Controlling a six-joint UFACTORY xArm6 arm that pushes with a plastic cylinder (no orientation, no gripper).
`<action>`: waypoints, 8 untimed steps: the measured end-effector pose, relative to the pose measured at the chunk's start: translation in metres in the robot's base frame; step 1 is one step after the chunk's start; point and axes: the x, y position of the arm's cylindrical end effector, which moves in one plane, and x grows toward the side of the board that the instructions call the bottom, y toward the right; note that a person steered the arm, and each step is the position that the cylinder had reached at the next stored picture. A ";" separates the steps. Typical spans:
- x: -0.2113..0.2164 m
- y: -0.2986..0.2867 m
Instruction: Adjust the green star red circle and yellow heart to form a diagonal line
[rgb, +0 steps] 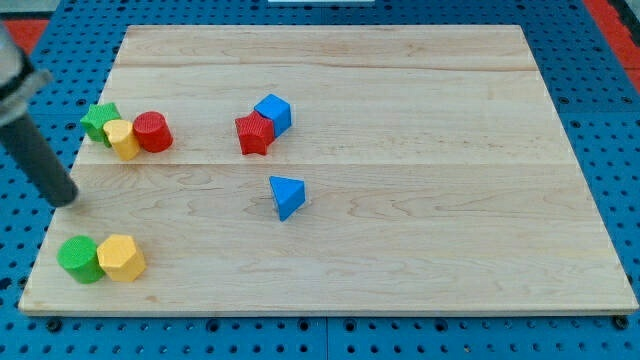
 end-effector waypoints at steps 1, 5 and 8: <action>-0.005 -0.003; -0.106 0.008; -0.103 0.054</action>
